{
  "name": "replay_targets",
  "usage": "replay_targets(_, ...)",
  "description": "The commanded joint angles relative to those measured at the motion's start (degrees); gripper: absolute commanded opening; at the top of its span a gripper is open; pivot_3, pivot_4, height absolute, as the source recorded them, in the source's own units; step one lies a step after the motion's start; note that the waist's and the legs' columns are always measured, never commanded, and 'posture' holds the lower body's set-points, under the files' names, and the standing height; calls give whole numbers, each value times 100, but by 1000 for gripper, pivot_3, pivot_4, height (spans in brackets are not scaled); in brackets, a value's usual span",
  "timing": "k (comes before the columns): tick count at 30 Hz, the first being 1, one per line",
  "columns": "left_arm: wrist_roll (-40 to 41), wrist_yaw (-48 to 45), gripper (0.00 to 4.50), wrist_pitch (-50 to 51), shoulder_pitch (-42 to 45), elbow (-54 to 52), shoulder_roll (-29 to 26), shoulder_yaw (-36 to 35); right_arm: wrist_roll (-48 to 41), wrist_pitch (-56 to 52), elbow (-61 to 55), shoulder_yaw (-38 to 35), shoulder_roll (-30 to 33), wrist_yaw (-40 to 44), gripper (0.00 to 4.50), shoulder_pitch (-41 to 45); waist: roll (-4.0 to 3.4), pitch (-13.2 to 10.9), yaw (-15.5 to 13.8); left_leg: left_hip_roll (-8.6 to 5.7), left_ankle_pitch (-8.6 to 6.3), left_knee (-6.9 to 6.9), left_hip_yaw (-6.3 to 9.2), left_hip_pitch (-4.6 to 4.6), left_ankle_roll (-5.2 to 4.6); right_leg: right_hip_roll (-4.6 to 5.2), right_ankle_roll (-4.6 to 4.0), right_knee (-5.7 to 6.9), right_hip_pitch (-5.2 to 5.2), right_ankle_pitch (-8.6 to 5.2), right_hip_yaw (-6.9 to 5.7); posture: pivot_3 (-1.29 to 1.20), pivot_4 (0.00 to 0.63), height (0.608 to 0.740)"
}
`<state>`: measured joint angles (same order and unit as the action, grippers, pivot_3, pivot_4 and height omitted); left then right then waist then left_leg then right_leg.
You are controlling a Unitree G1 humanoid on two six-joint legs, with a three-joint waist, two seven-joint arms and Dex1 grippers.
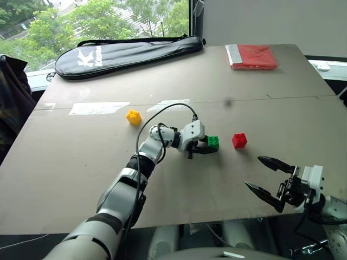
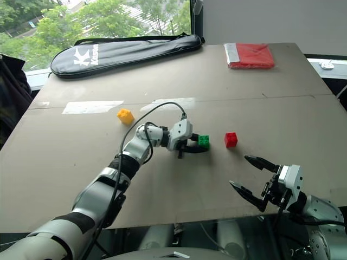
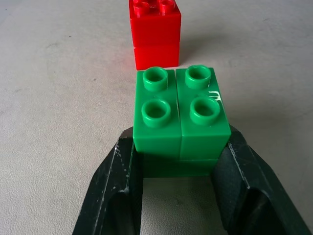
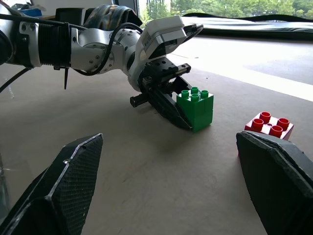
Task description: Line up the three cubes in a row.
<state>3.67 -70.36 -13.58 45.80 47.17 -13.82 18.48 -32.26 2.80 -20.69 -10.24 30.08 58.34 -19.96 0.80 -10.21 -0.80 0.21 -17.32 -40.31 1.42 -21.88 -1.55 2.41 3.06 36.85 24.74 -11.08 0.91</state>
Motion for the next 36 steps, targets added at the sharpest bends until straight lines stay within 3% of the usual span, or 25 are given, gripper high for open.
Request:
replay_targets(1,-118,-17,1272,-91,31,108,49,-41,-50,63,-244,-117,20,-69,4500,-26,0,0,2,0,0,0,0,0,0,0,0,0,0,0,0,0,150,701)
replay_targets(3,-96,-59,1272,-63,18,115,63,-64,-41,53,-252,-105,24,-92,4500,-18,0,0,2,0,0,0,0,1,0,0,0,0,-1,0,1,0,150,701)
replay_targets(4,-120,-12,2287,-88,15,115,60,-74,-43,39,-260,-103,29,-106,4500,-7,0,0,2,0,0,0,0,1,0,0,0,0,-1,0,1,0,150,701)
replay_targets(5,-143,24,2534,-110,11,109,56,-81,-47,31,-271,-103,33,-115,4500,-6,0,1,2,0,0,-1,0,1,0,0,0,0,-1,0,0,0,150,701)
replay_targets(9,-227,381,4290,-287,-14,94,2,-191,-28,18,-280,-88,54,-158,4500,23,0,1,3,0,0,-1,1,2,0,0,1,0,-1,1,0,0,150,701)
replay_targets(13,-27,186,4290,-86,-301,-487,-248,-361,-73,-42,-310,-56,98,-118,4500,41,0,1,35,2,0,0,0,2,0,-1,1,1,0,1,0,0,150,701)
replay_targets(18,469,224,4290,810,-1327,-2505,-902,-766,-256,-211,-457,23,188,-52,4500,267,-3,-1,159,19,0,2,15,4,0,-9,-3,4,4,3,2,0,150,701)
replay_targets(21,997,796,4290,1532,-2556,-4507,-1145,-1256,-315,-312,-542,140,213,-32,4500,565,-8,-2,151,36,0,2,27,6,0,-10,-4,8,7,3,9,0,150,701)
replay_targets(25,1175,1945,4290,2084,-3733,-5969,-1012,-1872,-415,-440,-558,218,174,-72,4500,864,-8,-3,116,33,0,1,26,9,1,11,-8,10,4,5,7,0,150,701)
replay_targets(31,741,4175,4290,2149,-4479,-6113,-516,-3170,-579,-701,-508,421,19,-198,4500,1329,-6,-2,14,18,2,-1,31,16,2,21,-21,11,-5,-11,-1,0,150,701)
replay_targets(36,494,4657,4290,1959,-4133,-5347,-756,-3465,-531,-723,-384,505,23,-86,4500,1470,-5,-1,-9,7,2,-1,37,9,3,15,-21,12,-5,-10,-22,0,150,701)
